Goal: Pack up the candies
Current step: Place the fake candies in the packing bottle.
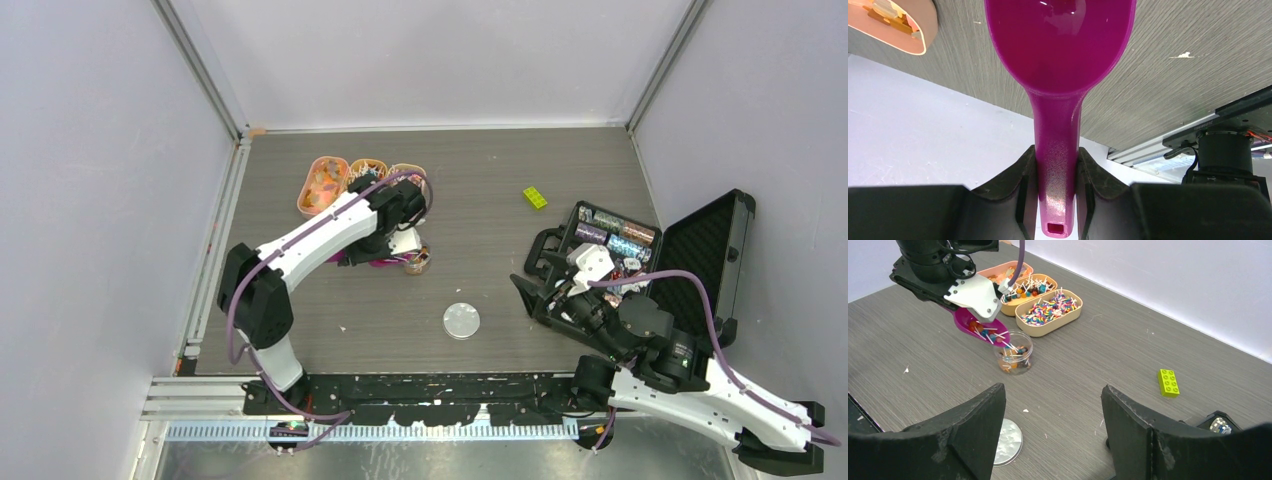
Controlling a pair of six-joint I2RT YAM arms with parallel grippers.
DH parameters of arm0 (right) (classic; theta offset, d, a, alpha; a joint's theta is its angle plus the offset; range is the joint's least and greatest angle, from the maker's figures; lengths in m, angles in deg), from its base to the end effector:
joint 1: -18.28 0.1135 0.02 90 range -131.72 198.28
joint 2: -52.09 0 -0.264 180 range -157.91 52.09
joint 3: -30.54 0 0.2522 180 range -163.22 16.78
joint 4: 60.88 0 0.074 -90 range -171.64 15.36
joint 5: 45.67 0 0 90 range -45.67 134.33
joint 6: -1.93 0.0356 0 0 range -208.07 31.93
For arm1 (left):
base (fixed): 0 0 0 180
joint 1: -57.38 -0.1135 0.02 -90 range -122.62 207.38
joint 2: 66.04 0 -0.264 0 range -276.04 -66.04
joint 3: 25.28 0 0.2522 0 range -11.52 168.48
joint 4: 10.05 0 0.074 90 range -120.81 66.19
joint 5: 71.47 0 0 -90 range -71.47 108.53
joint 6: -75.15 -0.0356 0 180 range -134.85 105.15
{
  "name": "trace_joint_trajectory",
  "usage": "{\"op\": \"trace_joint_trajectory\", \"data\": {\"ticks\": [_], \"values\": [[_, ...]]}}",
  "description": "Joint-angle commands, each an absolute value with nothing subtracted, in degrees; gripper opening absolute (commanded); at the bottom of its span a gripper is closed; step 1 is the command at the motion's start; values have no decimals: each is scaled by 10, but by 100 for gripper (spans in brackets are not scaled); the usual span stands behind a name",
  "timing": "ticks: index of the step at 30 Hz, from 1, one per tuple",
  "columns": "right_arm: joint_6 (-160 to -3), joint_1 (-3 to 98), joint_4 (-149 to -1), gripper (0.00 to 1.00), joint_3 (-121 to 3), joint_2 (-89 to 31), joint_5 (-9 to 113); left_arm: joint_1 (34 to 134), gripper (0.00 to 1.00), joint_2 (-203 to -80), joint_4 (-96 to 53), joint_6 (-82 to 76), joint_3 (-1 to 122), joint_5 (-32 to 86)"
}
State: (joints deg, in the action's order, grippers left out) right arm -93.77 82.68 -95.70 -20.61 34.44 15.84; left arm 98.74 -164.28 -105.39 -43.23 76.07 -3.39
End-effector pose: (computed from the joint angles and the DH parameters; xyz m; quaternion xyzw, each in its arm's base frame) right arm 0.0516 0.0684 0.3303 -0.2573 0.6663 0.1786 0.6767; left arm 0.2381 -0.1919 0.2815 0.5642 0.8032 0.1910 0.0025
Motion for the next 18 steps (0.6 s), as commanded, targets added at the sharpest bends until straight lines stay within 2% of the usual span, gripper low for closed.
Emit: {"op": "trace_joint_trajectory", "data": {"ticks": [1, 18], "values": [[-944, 831, -936, 74, -210, 354, 148, 994, 0, -1655, -1090, -416, 794, -60], [-945, 831, -937, 75, -199, 363, 150, 1014, 0, -1702, -1142, -389, 841, -114]]}}
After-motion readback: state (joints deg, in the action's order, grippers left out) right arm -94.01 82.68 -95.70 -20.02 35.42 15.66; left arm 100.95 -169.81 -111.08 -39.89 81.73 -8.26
